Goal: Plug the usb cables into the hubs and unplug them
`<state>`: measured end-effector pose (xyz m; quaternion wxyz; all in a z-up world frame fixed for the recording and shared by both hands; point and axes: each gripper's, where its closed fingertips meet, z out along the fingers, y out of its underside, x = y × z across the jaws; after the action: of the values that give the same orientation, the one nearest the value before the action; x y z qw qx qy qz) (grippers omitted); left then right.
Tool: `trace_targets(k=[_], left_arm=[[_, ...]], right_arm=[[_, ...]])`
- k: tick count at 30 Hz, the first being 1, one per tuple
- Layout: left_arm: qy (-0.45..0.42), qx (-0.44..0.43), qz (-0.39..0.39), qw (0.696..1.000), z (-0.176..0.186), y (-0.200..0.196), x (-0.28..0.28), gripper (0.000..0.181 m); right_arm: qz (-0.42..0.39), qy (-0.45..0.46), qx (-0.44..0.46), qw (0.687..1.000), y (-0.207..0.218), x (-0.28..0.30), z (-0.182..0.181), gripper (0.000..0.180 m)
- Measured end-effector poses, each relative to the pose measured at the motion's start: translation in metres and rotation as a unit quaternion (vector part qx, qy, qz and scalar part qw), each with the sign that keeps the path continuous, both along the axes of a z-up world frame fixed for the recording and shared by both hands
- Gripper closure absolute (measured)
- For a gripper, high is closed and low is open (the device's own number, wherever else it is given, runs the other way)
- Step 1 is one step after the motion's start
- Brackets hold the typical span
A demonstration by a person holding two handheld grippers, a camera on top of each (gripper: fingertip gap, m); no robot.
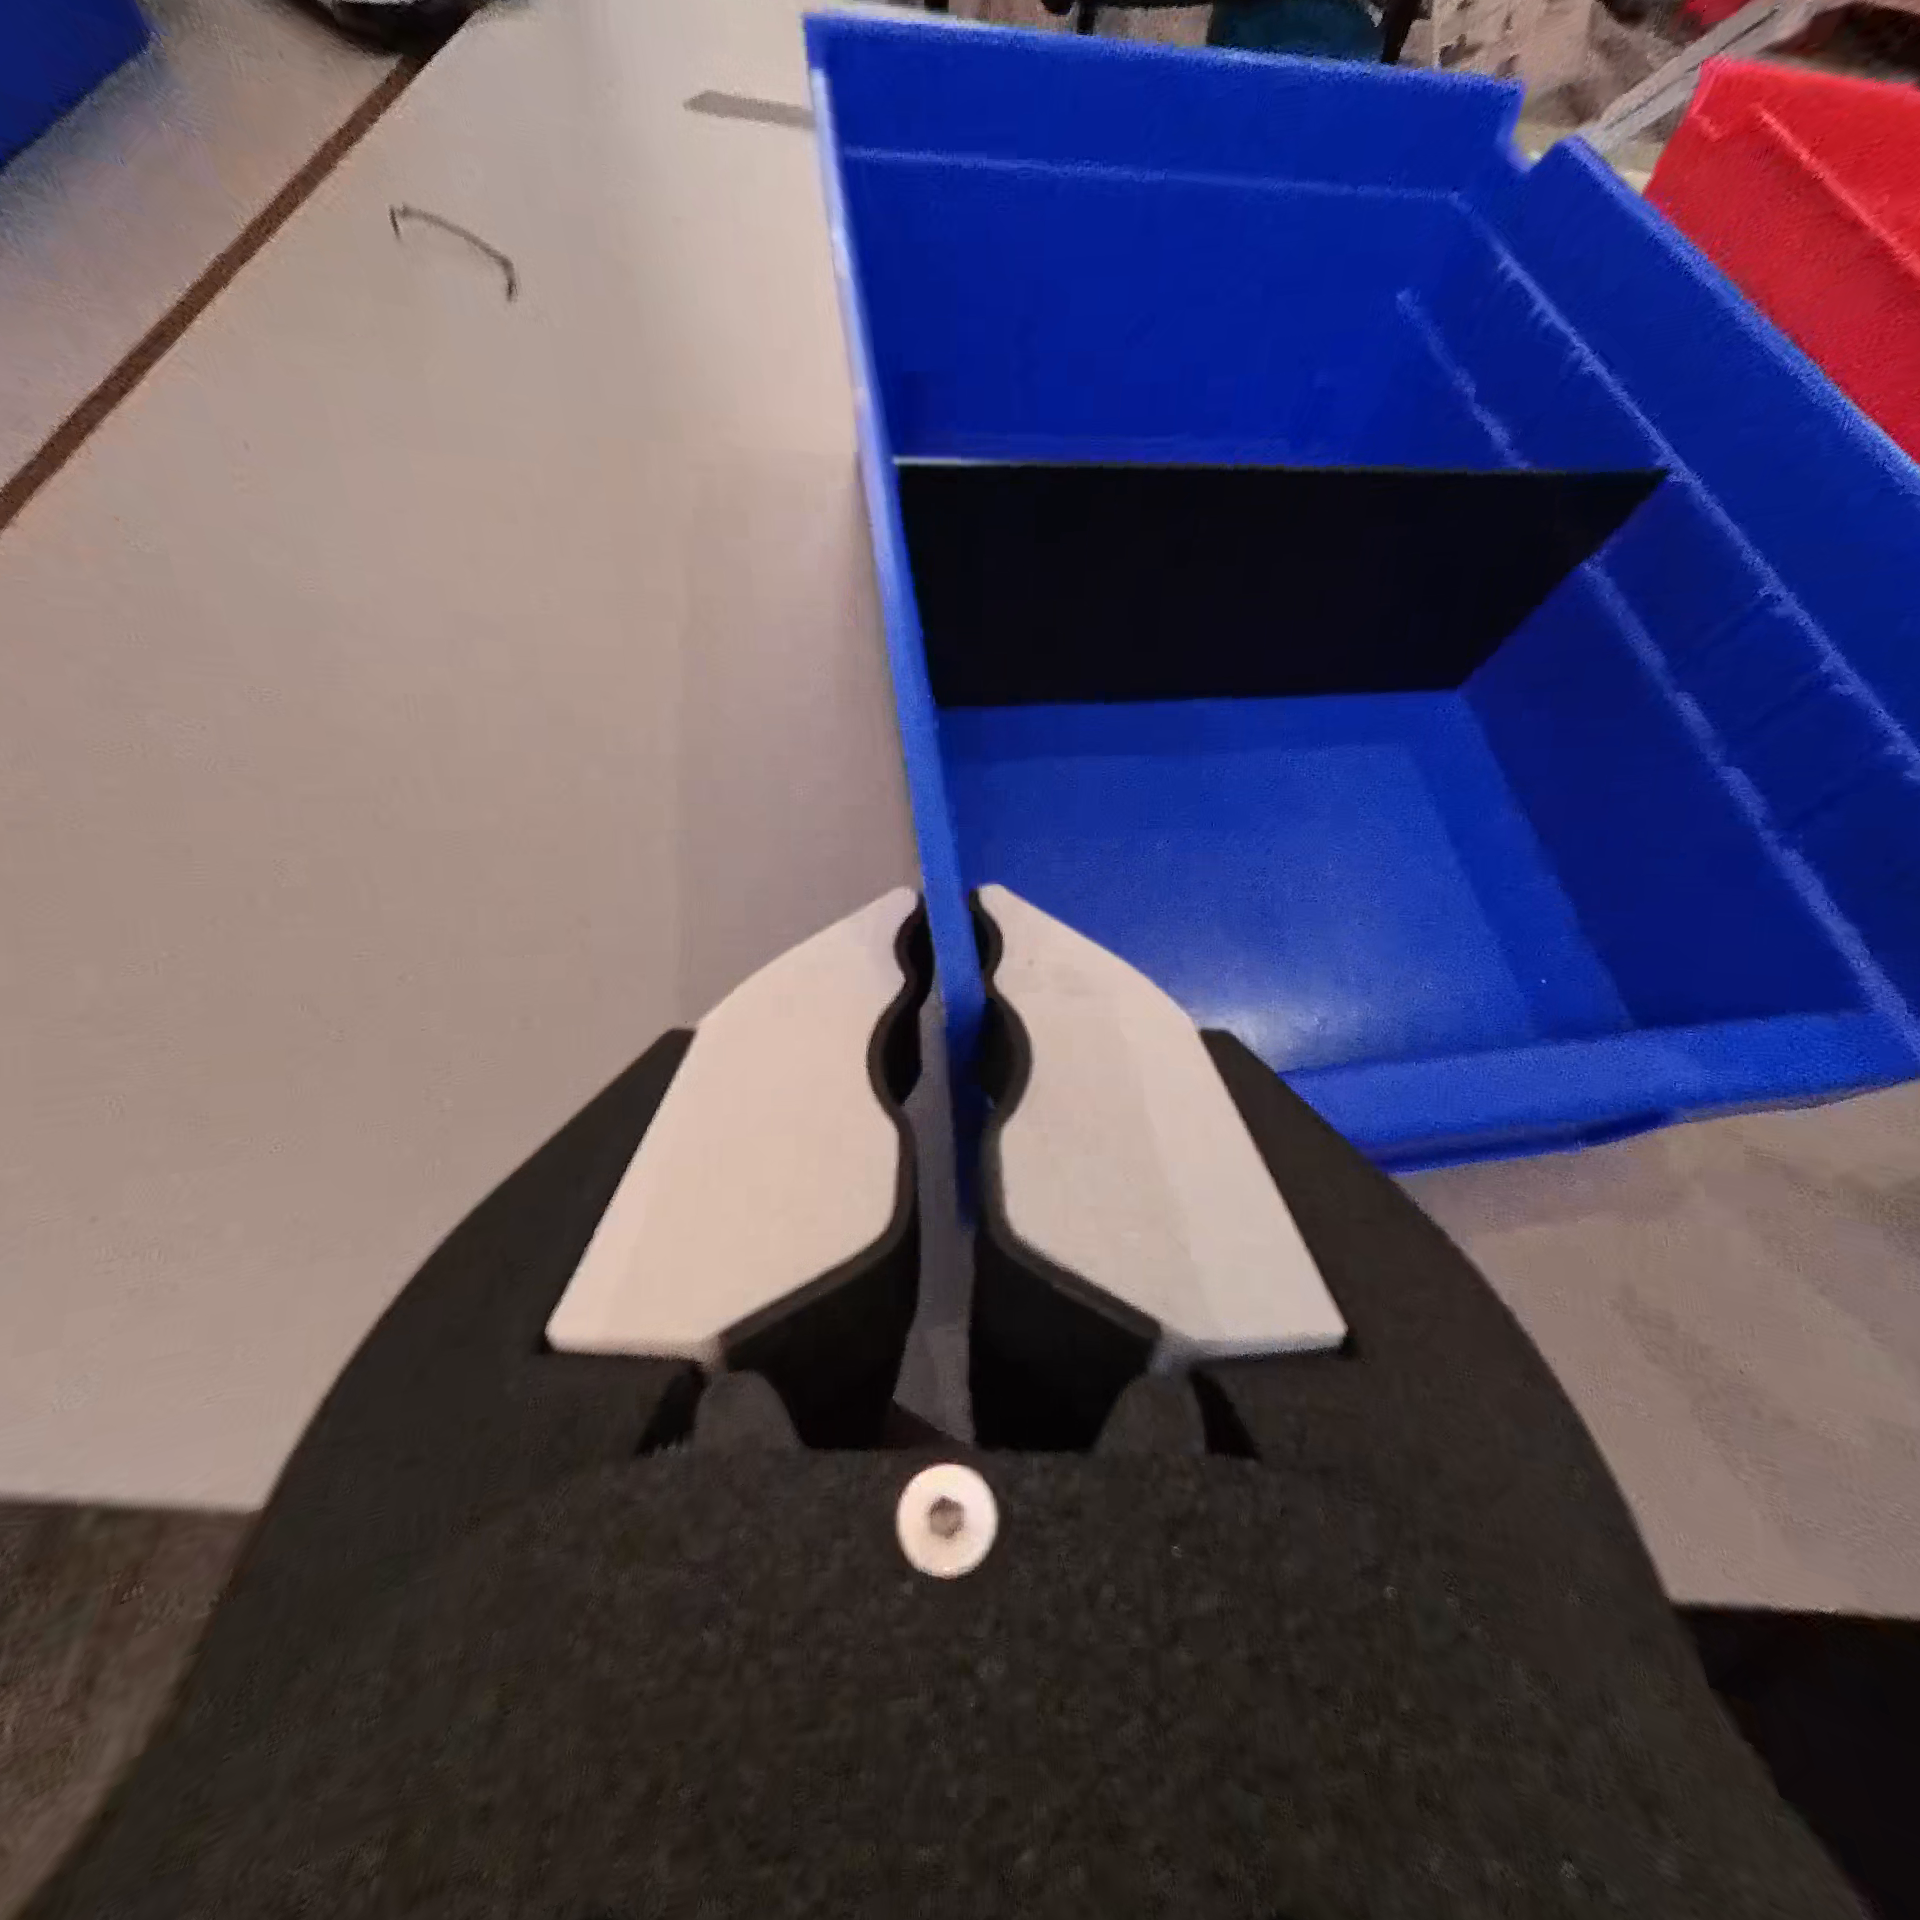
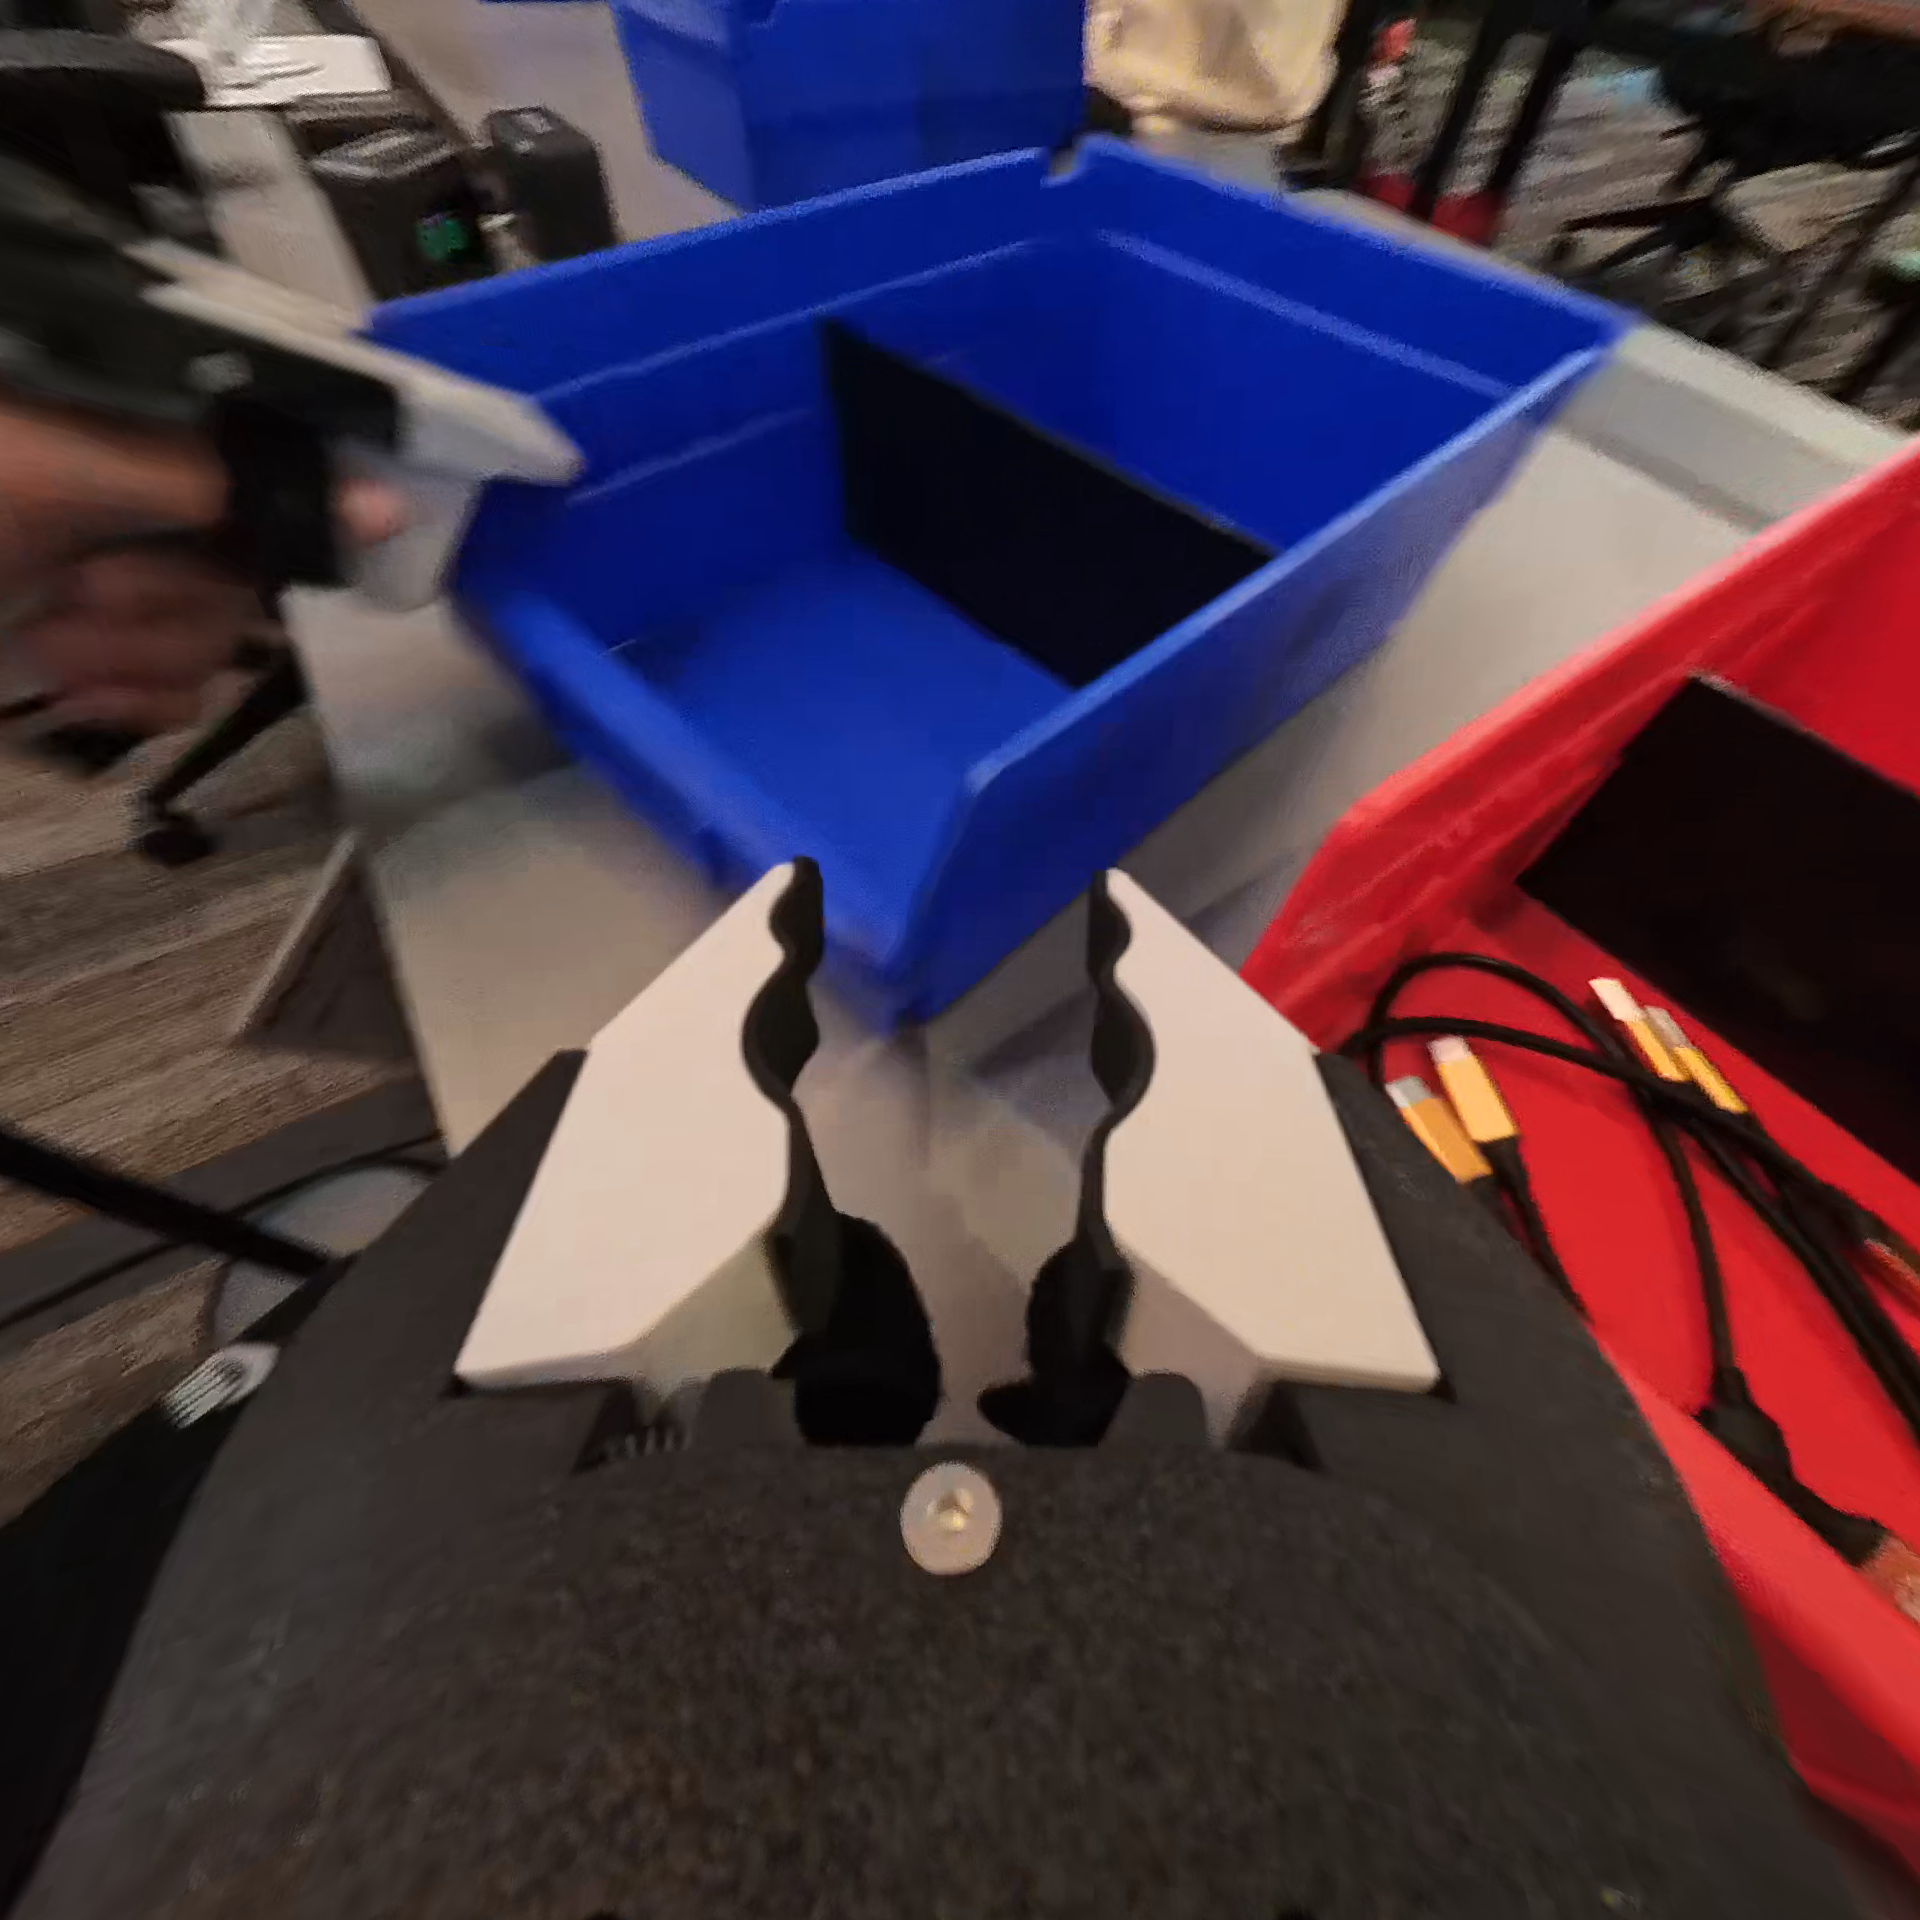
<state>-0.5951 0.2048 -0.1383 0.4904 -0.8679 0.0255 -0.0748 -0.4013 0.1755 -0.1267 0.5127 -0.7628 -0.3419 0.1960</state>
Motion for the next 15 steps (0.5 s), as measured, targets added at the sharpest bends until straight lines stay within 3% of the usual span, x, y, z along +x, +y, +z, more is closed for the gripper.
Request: trace_targets(k=[8,10,12,15], left_arm=[[0.021,0.005,0.077,0.997,-0.001,-0.061,0.021,0.175],[0.034,0.007,0.095,0.995,-0.001,-0.069,0.02,0.176],[0.036,0.009,0.104,0.994,0.0,-0.076,0.019,0.176],[0.049,0.012,0.11,0.993,0.0,-0.086,0.019,0.176]], right_arm=[[-0.084,0.013,-0.021,0.996,0.016,-0.012,-0.006,0.126],[-0.099,0.016,-0.041,0.994,0.018,-0.011,-0.006,0.137],[-0.122,0.03,-0.069,0.99,0.022,-0.003,-0.005,0.162],[-0.115,0.035,-0.084,0.989,0.02,-0.004,-0.005,0.167]])
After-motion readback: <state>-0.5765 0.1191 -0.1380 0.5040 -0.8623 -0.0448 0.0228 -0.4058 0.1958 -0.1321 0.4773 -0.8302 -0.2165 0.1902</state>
